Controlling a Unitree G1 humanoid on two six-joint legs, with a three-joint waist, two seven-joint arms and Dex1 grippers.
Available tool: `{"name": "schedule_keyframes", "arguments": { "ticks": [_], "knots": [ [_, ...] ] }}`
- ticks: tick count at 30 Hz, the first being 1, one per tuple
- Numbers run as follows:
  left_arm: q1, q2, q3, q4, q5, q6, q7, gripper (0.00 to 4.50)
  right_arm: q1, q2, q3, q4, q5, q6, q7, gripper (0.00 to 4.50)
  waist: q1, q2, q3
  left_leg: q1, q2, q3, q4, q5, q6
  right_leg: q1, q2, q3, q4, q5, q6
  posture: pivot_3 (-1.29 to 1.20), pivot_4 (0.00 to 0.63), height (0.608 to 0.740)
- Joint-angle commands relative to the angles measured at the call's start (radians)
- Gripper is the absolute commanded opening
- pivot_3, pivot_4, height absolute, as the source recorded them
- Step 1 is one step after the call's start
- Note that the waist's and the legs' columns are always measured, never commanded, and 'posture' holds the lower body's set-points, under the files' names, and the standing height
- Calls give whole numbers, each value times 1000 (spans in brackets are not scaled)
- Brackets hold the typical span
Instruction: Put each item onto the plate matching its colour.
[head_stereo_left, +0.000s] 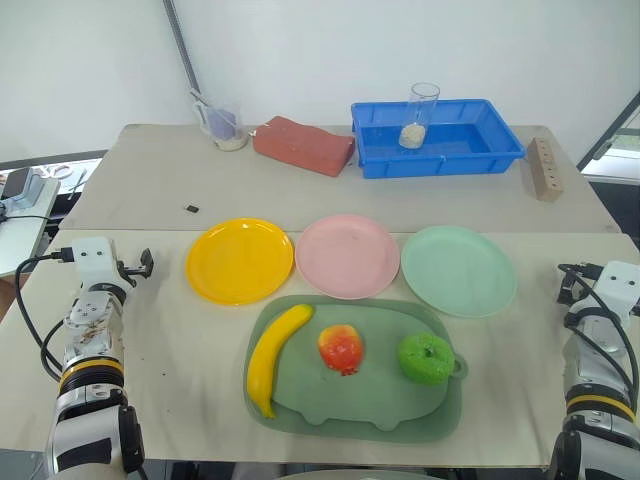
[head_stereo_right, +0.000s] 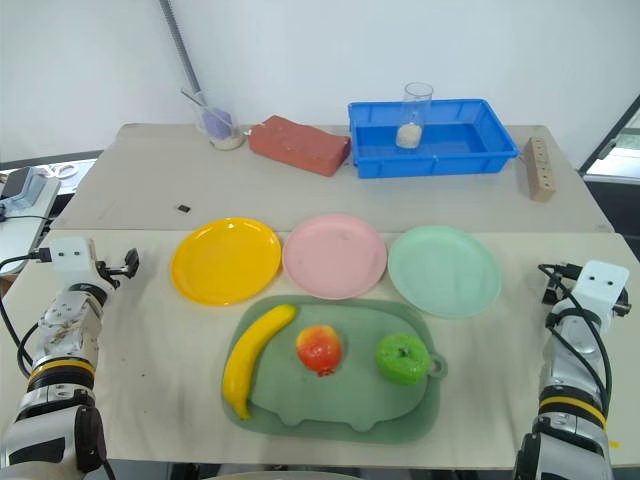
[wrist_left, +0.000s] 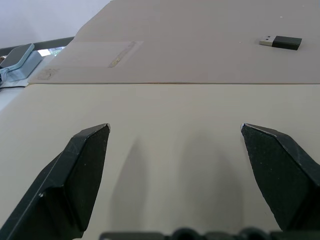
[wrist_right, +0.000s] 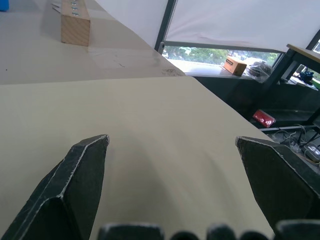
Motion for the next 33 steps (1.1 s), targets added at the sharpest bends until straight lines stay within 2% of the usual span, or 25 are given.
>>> {"name": "schedule_keyframes", "arguments": {
  "ticks": [1,4,7,9,11,17,20,23,27,33],
  "knots": [
    [4,27,13,-61,-20,-1,-20,4500,-13,-26,-9,-16,3,0,0,4489,0,0,0,0,0,0,0,0,0,0,0,0,0,0,0,0,150,740],
    [49,48,-2,-206,-67,58,-155,4500,-16,-34,-1,-34,1,6,18,4489,-3,0,0,0,0,0,0,0,0,0,0,0,0,0,0,0,150,740],
    [153,99,-40,-479,-168,214,-360,4500,-41,-59,23,-75,7,31,93,4489,-8,2,0,-1,0,0,-1,0,0,0,0,0,0,0,0,0,150,740],
    [237,154,-74,-687,-254,352,-480,4500,-67,-83,62,-131,33,68,226,4489,-19,4,2,-1,0,0,-1,0,0,0,0,0,0,0,0,0,150,740],
    [283,186,-90,-808,-301,442,-526,4500,-81,-99,86,-174,49,98,318,4489,-22,7,3,-1,0,0,-1,0,0,0,0,1,0,0,0,0,150,740],
    [370,273,-181,-1188,-470,689,-643,4500,-113,-176,228,-527,236,328,795,4489,-23,9,5,-1,1,0,-1,-1,0,0,1,1,-1,0,-1,0,150,740],
    [386,278,-216,-1270,-504,740,-661,4500,-113,-203,295,-719,328,470,933,4489,-18,9,5,-1,1,0,0,-1,0,1,0,1,-2,0,-1,0,150,740],
    [416,290,-276,-1295,-463,721,-696,4500,-124,-223,367,-936,445,634,1033,4489,-17,8,6,-1,1,0,0,-1,0,0,0,1,-2,0,-1,0,150,740],
    [416,274,-338,-1295,-415,690,-691,4500,-141,-236,418,-1136,578,790,1098,4489,-7,6,7,-2,1,0,0,-1,-1,-1,0,0,-3,-1,-2,0,150,740],
    [417,232,-447,-1277,-317,651,-668,4500,-154,-265,469,-1302,689,919,1155,4489,9,5,6,-5,2,0,0,-1,-1,-7,-1,0,-10,0,-5,0,150,740]
  ]
}}
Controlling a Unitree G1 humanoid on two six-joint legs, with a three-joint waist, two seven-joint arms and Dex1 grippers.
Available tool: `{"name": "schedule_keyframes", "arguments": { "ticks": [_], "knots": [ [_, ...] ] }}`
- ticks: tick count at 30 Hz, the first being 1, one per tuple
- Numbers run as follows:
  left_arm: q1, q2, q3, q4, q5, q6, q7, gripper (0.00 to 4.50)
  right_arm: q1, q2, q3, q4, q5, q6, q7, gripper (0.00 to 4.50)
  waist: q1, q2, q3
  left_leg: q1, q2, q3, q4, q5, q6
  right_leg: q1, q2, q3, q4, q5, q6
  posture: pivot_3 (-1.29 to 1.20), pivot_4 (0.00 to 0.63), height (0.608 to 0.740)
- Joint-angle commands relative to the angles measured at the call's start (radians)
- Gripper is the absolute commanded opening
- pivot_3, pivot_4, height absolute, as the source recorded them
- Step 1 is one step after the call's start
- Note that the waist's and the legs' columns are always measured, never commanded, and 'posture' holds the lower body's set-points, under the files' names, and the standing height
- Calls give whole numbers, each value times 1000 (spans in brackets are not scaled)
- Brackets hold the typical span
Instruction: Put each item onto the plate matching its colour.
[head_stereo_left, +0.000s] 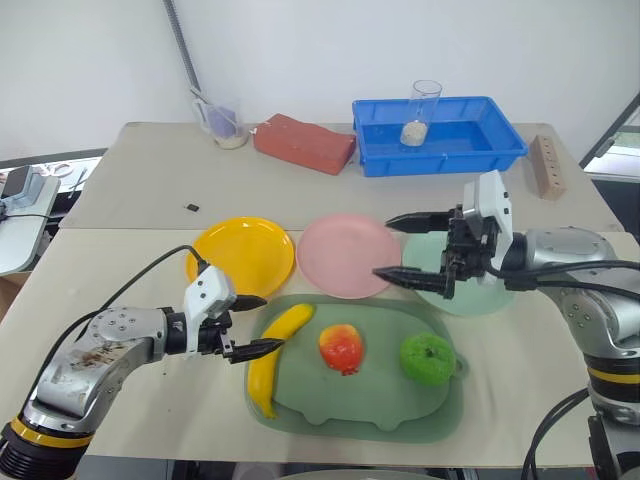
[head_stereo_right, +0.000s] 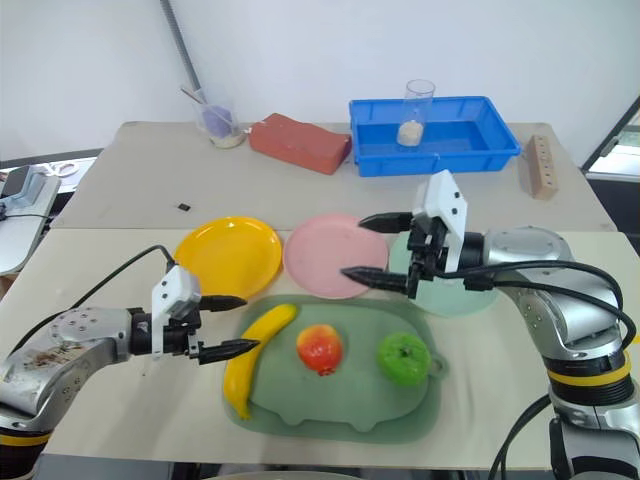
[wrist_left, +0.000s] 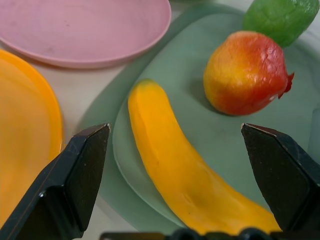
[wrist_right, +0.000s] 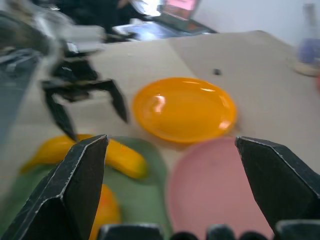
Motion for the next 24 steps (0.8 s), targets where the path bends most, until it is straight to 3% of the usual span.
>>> {"name": "schedule_keyframes", "arguments": {
  "ticks": [1,7,10,15,16,24],
  "knots": [
    [-7,-24,-40,-7,35,-21,16,4500,-20,-17,1,-78,63,53,21,4489,0,0,0,-1,0,0,0,0,0,-1,0,0,0,0,0,0,150,740],
    [-23,-52,-98,-10,64,15,40,4500,-17,-15,2,-112,71,74,10,4489,-2,0,0,-3,0,0,1,0,0,-4,1,0,1,1,0,0,150,740],
    [-25,-49,-107,-5,71,11,39,3638,-18,-11,4,-106,49,58,2,4500,-2,0,0,-3,0,0,1,0,0,-4,1,0,1,1,0,0,150,740],
    [-41,-41,-99,15,70,8,22,1264,-16,-4,6,-103,32,50,-2,4500,-2,0,0,-3,0,0,1,0,0,-4,1,0,1,1,0,0,150,740],
    [-41,-40,-96,16,72,3,20,1020,-17,-1,2,-104,36,54,-6,4500,-2,0,0,-3,0,0,1,0,0,-4,1,0,1,1,0,0,150,740],
    [-99,-34,-8,68,20,62,22,1016,-44,22,-2,-79,37,62,-36,4500,-1,0,0,-3,0,0,1,0,0,-4,1,0,1,1,0,0,150,740]
  ]
}}
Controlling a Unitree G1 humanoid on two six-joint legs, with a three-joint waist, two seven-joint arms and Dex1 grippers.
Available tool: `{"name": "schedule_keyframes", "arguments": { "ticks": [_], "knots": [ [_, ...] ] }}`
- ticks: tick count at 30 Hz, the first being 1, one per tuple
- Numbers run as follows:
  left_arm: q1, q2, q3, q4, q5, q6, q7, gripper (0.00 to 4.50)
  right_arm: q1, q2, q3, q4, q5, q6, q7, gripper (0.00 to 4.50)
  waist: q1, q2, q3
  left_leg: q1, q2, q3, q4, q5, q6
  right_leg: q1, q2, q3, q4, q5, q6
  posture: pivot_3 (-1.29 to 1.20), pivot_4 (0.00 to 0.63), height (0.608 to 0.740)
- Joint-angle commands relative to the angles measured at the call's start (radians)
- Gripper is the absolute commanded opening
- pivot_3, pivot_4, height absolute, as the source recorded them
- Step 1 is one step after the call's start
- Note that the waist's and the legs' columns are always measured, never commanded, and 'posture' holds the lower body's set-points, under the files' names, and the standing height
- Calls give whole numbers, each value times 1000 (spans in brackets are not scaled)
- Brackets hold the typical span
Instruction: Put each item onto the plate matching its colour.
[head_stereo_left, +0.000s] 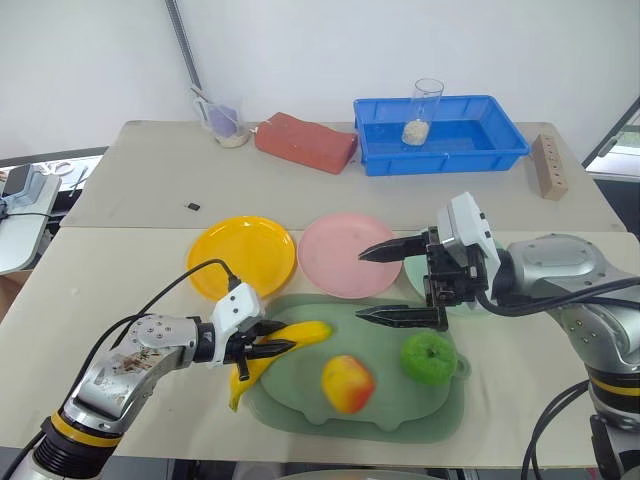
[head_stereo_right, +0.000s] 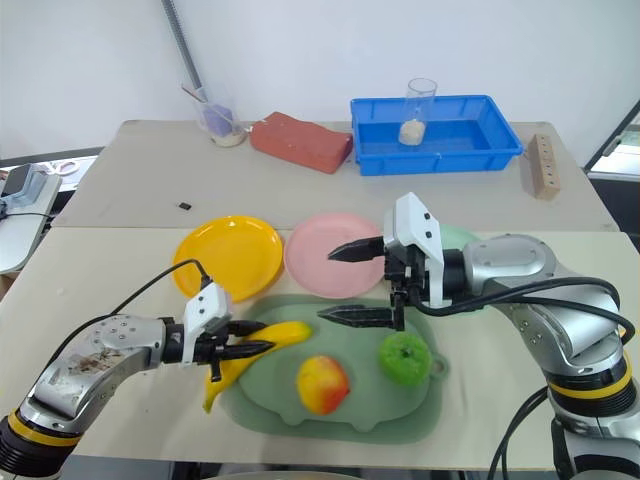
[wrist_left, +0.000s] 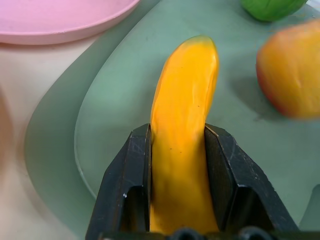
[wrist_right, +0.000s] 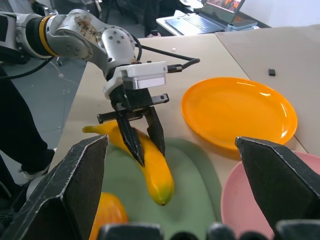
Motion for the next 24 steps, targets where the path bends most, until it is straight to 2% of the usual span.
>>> {"name": "schedule_keyframes", "arguments": {
  "ticks": [1,6,9,13,19,21,22,24],
  "knots": [
    [-78,-4,97,47,-48,41,19,1016,-22,6,-11,-6,3,-6,-7,4500,2,0,0,0,0,0,0,0,0,0,0,0,0,0,0,0,150,740],
    [-207,-8,186,175,-81,72,32,1016,-37,17,-1,12,-16,-22,-6,4500,0,-1,0,0,0,-1,1,0,0,0,0,-1,1,0,1,0,150,740],
    [-287,-14,204,278,-22,23,67,1016,-61,29,9,19,-26,-27,-4,4500,-1,0,0,0,0,-1,1,0,0,-1,1,-1,2,0,1,0,150,740],
    [-388,-21,125,475,163,-100,168,1016,-121,61,51,16,-58,-25,-26,4500,0,-1,0,0,0,-2,1,0,0,-2,2,-1,6,0,1,0,150,740],
    [-451,-78,87,612,270,-208,216,1016,-146,96,66,23,-79,-19,-53,4500,6,-1,0,-1,0,-2,1,0,0,-2,2,-1,10,0,1,0,150,740],
    [-462,-94,105,621,247,-222,184,2067,-147,99,65,27,-86,-19,-54,4500,8,-1,0,-2,0,-3,2,0,0,-2,2,-1,11,0,1,0,150,740],
    [-470,-95,114,621,239,-225,169,2318,-145,95,63,30,-90,-21,-52,4500,8,-1,0,-2,0,-2,2,0,0,-2,2,-1,11,0,1,0,150,740],
    [-486,-84,126,623,230,-228,138,3247,-140,84,56,38,-99,-27,-45,4500,8,-1,0,-1,0,-2,2,0,0,-2,2,-1,12,0,1,0,150,740]
  ]
}}
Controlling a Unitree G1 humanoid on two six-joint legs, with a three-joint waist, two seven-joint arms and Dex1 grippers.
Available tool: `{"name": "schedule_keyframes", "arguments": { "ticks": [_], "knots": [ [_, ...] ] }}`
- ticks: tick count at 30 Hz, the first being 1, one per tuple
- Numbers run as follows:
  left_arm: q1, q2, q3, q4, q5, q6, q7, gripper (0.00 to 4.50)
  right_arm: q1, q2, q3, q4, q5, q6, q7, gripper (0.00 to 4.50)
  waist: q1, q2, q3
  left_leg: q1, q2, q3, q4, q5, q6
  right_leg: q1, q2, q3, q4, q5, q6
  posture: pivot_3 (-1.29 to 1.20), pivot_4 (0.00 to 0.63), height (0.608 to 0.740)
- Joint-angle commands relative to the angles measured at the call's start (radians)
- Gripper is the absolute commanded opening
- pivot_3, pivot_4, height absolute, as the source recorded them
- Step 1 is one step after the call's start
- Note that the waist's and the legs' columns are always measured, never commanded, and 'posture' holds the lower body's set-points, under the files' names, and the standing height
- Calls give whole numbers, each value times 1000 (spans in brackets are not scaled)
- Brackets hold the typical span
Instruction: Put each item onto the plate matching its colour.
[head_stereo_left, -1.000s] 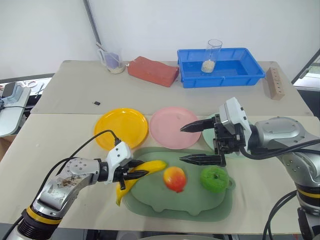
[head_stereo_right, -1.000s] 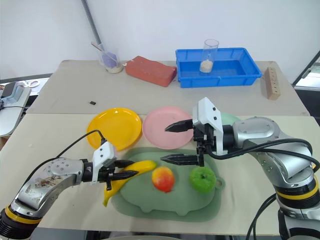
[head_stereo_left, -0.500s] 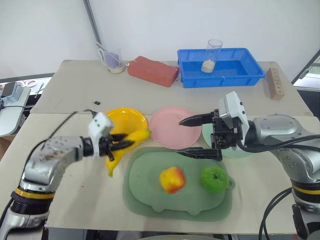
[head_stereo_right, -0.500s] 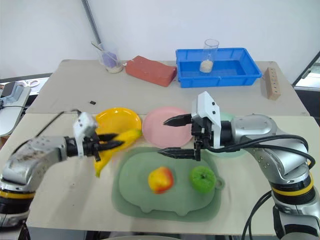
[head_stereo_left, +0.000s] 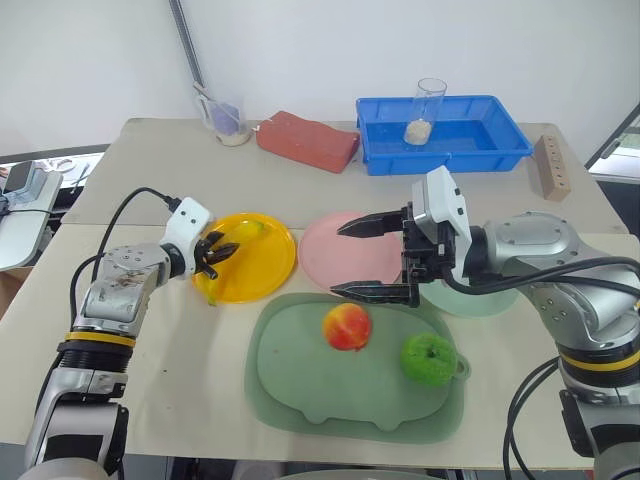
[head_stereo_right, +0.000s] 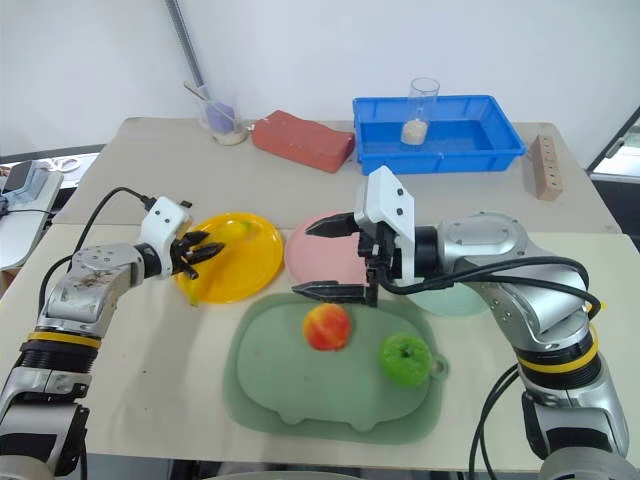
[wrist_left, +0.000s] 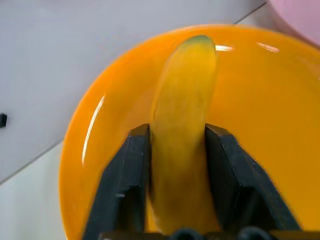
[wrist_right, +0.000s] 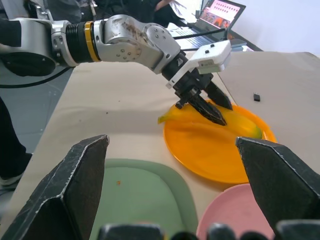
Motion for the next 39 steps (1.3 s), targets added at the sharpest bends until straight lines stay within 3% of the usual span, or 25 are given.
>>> {"name": "schedule_keyframes", "arguments": {
  "ticks": [1,3,10,15,22,30,39],
  "knots": [
    [-49,30,48,-14,-26,-33,-58,3676,-12,-16,-26,4,-14,-25,7,4500,0,0,0,0,0,0,0,0,0,0,0,0,0,0,0,0,150,740],
    [-63,58,55,-25,-41,-32,-119,4438,-4,-27,-36,11,-21,-30,15,4500,-3,0,0,0,0,0,0,0,0,0,0,0,0,0,0,0,150,740],
    [-55,135,-8,-275,-159,-18,-413,4438,69,-98,-79,9,-19,-37,68,4500,-2,0,0,1,0,1,0,0,0,0,0,0,0,0,0,0,150,740],
    [37,52,-141,-435,-140,-157,-497,4438,217,-202,-150,-65,14,-12,127,4500,1,2,-1,0,0,1,0,0,0,3,0,0,-1,0,0,0,150,740],
    [78,-24,-246,-402,-110,-259,-564,4438,415,-287,-283,-182,91,24,107,4500,-3,0,0,1,0,0,1,0,0,4,0,1,-1,0,0,0,150,740],
    [47,-83,-340,-336,-61,-307,-630,4438,450,-272,-299,-243,145,53,3,4500,-8,-1,1,0,0,0,2,0,1,4,0,1,-2,-1,1,0,150,740],
    [-4,-168,-365,-186,47,-454,-583,4438,457,-280,-303,-263,192,62,-56,4500,-3,-1,1,0,0,0,3,0,1,5,0,0,-2,-1,1,0,150,740]
  ]
}}
